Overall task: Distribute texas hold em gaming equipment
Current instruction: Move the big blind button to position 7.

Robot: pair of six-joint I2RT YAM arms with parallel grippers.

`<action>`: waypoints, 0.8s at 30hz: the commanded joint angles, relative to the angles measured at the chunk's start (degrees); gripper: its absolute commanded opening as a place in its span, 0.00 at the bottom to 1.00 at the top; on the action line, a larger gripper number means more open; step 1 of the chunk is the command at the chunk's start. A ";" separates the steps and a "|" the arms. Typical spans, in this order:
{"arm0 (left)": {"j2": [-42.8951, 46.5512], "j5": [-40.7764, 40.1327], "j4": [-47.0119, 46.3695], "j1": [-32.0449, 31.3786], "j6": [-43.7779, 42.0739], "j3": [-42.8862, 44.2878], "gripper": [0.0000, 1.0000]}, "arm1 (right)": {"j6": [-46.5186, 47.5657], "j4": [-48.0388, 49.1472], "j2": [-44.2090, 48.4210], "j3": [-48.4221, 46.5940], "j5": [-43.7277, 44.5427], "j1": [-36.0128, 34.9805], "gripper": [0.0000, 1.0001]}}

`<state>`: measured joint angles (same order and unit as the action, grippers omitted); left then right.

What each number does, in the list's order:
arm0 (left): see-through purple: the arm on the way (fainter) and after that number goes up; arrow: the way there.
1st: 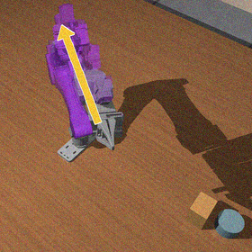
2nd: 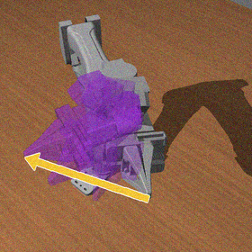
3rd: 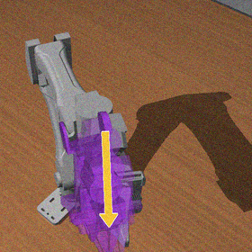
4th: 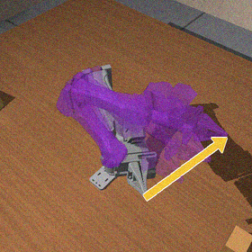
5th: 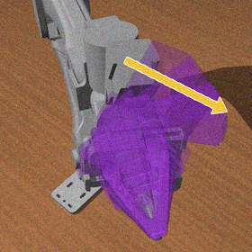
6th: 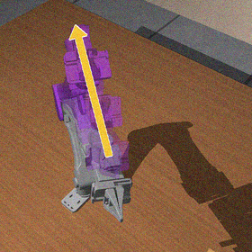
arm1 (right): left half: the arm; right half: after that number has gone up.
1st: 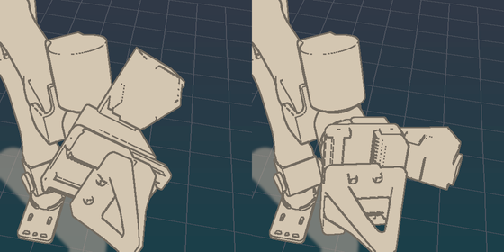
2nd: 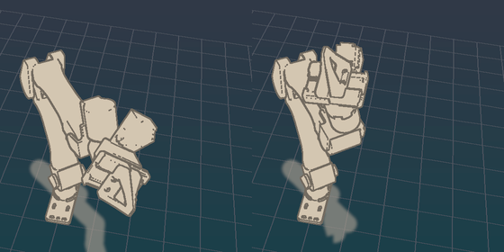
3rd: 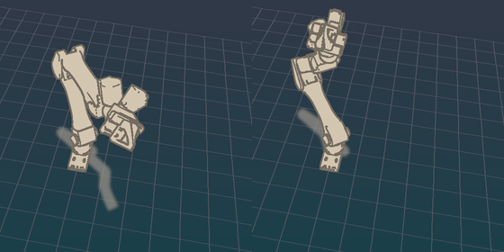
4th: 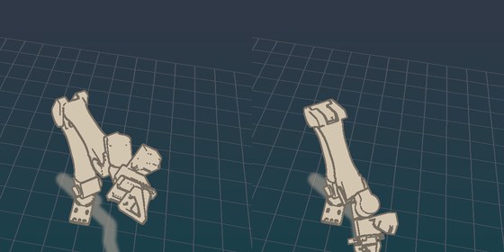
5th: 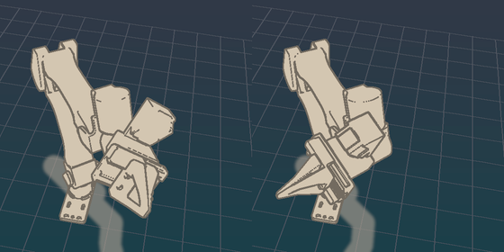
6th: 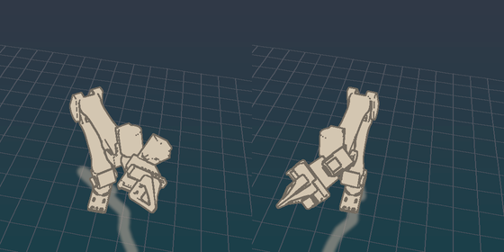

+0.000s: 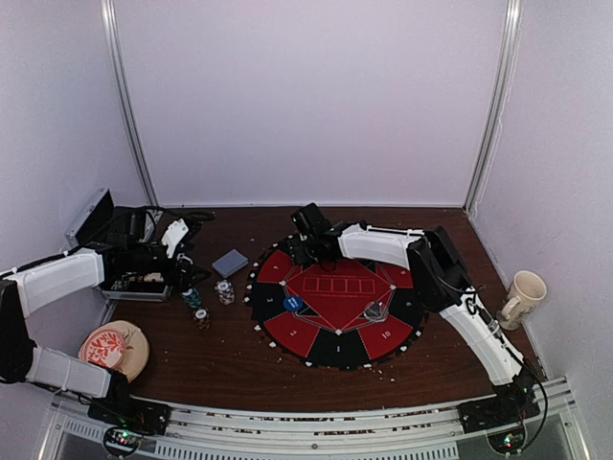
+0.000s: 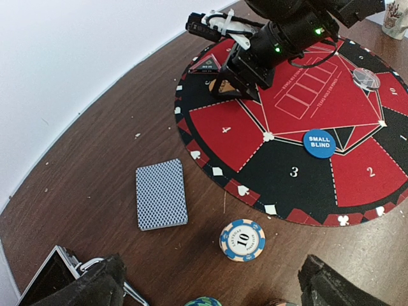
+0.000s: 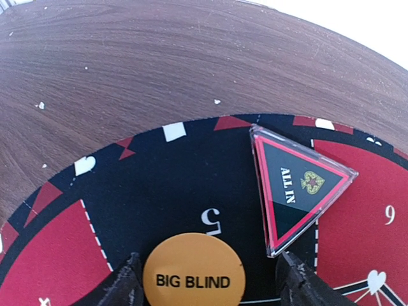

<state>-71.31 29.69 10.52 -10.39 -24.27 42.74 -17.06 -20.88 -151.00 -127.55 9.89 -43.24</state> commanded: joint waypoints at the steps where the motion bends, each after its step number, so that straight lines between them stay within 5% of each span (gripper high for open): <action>1: 0.42 0.87 -1.91 -0.06 0.38 -0.21 0.98 | 1.15 -2.31 -3.09 -0.20 -2.57 -1.93 0.70; 17: 0.69 0.88 -1.92 -0.06 0.37 -0.29 0.98 | 0.52 -1.05 -1.40 2.41 1.44 -2.02 0.50; 24: 0.65 1.03 -1.94 -0.02 0.37 -0.29 0.98 | -0.11 2.59 5.83 12.23 3.15 -2.04 0.49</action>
<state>-71.31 29.71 10.52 -10.39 -24.27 42.74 -16.49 -15.31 -148.92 -121.95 12.32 -44.64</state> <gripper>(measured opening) 0.978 0.501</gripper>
